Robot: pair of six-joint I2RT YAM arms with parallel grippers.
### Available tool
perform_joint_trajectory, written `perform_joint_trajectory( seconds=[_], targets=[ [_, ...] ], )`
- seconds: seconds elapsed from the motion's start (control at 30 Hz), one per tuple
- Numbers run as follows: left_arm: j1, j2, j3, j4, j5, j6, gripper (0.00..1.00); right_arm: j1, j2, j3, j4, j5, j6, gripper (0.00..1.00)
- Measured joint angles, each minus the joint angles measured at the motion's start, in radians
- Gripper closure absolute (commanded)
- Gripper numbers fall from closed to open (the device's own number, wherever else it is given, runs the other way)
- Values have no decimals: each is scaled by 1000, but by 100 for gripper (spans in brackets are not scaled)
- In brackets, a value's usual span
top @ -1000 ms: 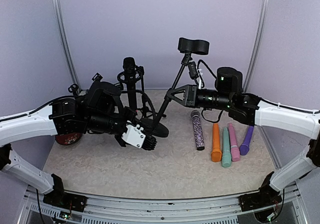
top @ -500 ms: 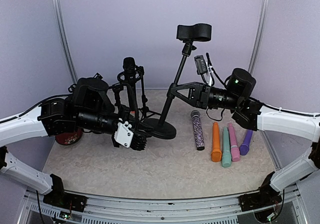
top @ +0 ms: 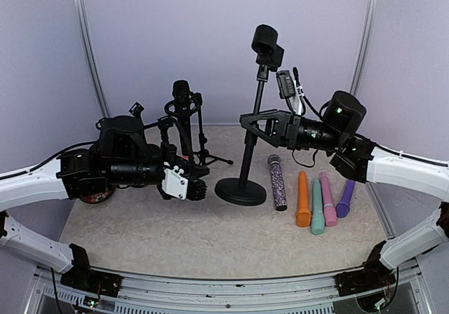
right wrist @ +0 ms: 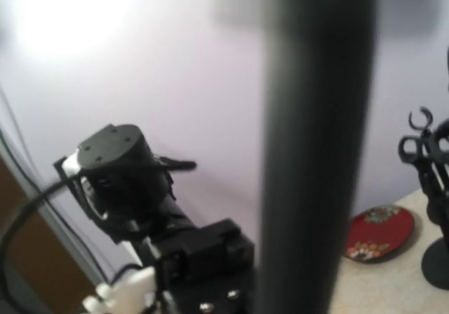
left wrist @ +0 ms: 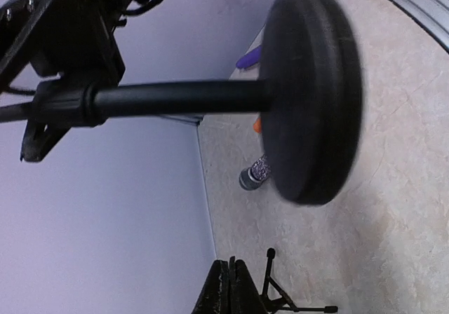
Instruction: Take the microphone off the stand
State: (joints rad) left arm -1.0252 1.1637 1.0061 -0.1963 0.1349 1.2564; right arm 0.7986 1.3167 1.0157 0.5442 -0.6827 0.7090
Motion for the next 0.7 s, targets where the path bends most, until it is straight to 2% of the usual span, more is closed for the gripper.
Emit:
perform_joint_trajectory(
  seconds=[0.03,0.1,0.23,0.43,0.47,0.53,0.57,0.63,0.7],
  targets=[
    [5,0,-13,28,-26,7,100,8,-4,5,-22,19,1,48],
    [5,0,-33,82,-70,29,100,26,-6,22,-71,65,-10,55],
    [5,0,-42,155,-123,53,100,64,6,61,-203,143,-63,100],
    [3,0,-36,151,-128,34,98,76,16,80,-274,236,-72,100],
    [2,-1,-36,143,-122,26,87,76,16,80,-275,254,-77,100],
    [-4,-4,-36,121,-113,7,39,76,16,80,-275,287,-84,100],
    [-11,-8,-36,103,-106,-15,26,76,16,81,-274,303,-85,100],
    [-27,-16,-37,74,-90,-45,10,76,16,81,-262,338,-91,100],
    [-46,-30,-42,46,-70,-79,5,76,16,81,-235,370,-97,100]
  ],
)
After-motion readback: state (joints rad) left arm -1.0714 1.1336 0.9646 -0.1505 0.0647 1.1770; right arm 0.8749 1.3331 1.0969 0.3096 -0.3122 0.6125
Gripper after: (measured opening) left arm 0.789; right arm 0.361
